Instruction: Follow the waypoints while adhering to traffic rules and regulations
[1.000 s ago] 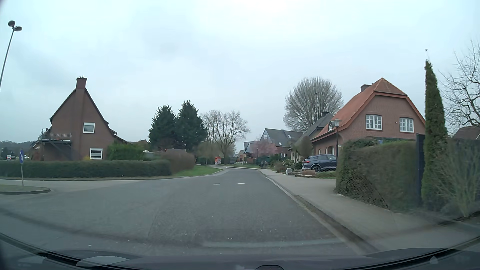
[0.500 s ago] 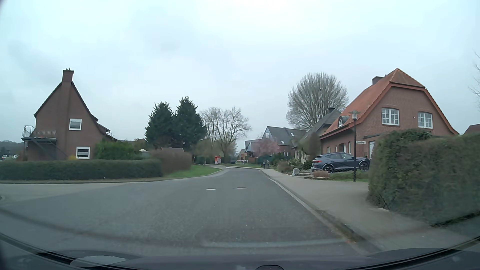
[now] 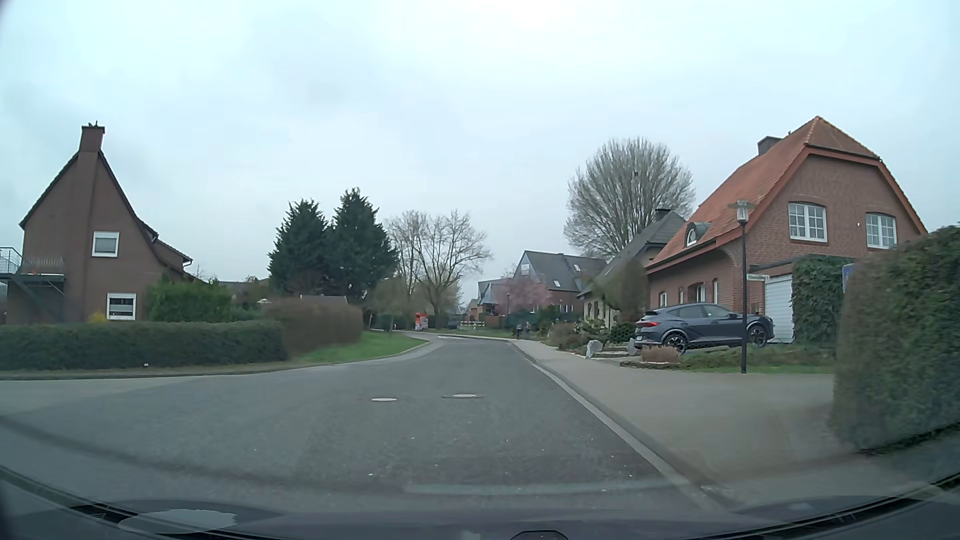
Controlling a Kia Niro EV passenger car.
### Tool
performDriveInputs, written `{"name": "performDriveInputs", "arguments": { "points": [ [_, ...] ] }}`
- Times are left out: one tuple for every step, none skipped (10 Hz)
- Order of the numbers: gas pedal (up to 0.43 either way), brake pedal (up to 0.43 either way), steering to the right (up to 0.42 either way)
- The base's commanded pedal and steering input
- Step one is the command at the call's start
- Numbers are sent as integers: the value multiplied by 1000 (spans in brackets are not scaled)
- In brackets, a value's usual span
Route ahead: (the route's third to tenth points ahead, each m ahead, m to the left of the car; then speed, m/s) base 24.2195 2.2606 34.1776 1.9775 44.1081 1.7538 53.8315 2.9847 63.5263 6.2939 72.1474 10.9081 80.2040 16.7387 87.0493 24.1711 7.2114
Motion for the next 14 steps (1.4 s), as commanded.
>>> {"name": "performDriveInputs", "arguments": {
  "points": [
    [228,0,5],
    [228,0,4],
    [228,0,0],
    [228,0,-2],
    [228,0,-2],
    [228,0,-2],
    [228,0,-2],
    [228,0,-2],
    [228,0,-2],
    [228,0,-2],
    [228,0,-2],
    [220,0,-2],
    [220,0,-2],
    [220,0,-3]
  ]
}}
